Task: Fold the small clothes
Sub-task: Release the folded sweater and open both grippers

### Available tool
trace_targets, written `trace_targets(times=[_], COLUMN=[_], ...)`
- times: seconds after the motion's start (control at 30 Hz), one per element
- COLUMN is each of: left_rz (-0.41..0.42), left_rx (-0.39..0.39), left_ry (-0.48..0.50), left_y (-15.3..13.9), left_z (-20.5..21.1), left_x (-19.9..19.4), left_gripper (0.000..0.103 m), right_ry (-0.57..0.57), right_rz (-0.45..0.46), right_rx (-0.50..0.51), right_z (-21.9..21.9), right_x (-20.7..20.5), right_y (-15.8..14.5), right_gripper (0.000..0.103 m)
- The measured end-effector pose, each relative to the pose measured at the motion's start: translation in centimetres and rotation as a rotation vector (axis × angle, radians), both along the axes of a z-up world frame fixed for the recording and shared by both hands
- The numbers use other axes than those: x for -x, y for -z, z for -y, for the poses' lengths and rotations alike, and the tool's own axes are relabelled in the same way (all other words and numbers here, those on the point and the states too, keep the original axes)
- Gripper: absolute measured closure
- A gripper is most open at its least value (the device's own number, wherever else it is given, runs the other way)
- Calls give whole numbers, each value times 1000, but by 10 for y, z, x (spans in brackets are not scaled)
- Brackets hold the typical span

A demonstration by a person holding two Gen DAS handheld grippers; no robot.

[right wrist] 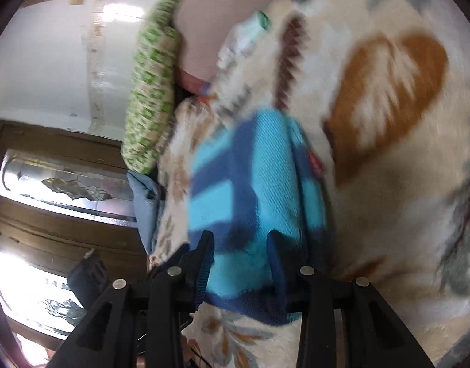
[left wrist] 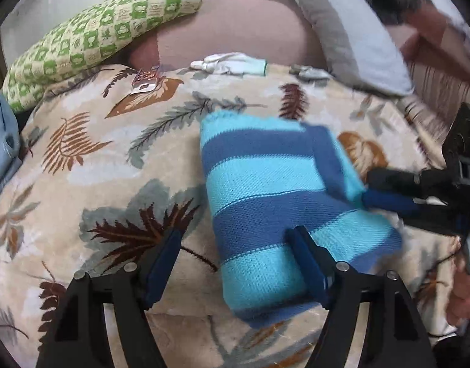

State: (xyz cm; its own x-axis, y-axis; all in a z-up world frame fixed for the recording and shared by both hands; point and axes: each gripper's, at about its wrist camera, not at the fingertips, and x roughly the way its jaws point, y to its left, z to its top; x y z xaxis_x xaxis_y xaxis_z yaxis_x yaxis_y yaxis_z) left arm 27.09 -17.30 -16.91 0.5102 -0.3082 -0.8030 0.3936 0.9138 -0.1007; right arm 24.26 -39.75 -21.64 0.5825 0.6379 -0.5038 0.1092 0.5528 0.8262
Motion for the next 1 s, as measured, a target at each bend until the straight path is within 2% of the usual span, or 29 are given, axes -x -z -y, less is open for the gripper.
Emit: trace_targets(times=[0.07, 0.1, 0.13, 0.27, 0.37, 0.43, 0.5, 0.6, 0.73, 0.8, 0.9, 1.0], left_rz=[24, 41, 60, 96, 89, 128, 155, 150, 161, 174, 194, 217], left_rx=[-9, -19, -20, -72, -138, -188, -210, -203, -180, -181, -172, -130], left_ry=[-23, -38, -49, -82, -62, -43, -46, -56, -81, -95, -121, -142], left_y=[-7, -10, -13, -16, -2, 9, 11, 5, -7, -14, -30, -49], left_z=[-4, -6, -7, -3, 6, 14, 16, 15, 9, 6, -5, -17], left_x=[3, 4, 4, 2, 2, 5, 7, 7, 17, 24, 38, 54], left_gripper=[28, 28, 28, 28, 27, 27, 26, 27, 27, 27, 27, 27], right_ry=[10, 6, -1, 0, 4, 17, 28, 54, 59, 55, 47, 56], right_rz=[86, 122, 168, 252, 183, 109, 106, 74, 74, 97, 143, 202], right_rx=[35, 41, 46, 39, 14, -12, -85, -148, -130, -93, 59, 257], right_z=[-1, -3, -8, -19, -26, -24, -21, -14, -12, -12, -18, -35], right_x=[0, 0, -2, -13, -31, -40, -45, -42, -31, -22, 0, 31], right_y=[-19, -26, -33, -36, -12, 11, 28, 29, 11, -4, -36, -71], right_gripper=[63, 59, 49, 49, 49, 48, 48, 48, 45, 42, 40, 40])
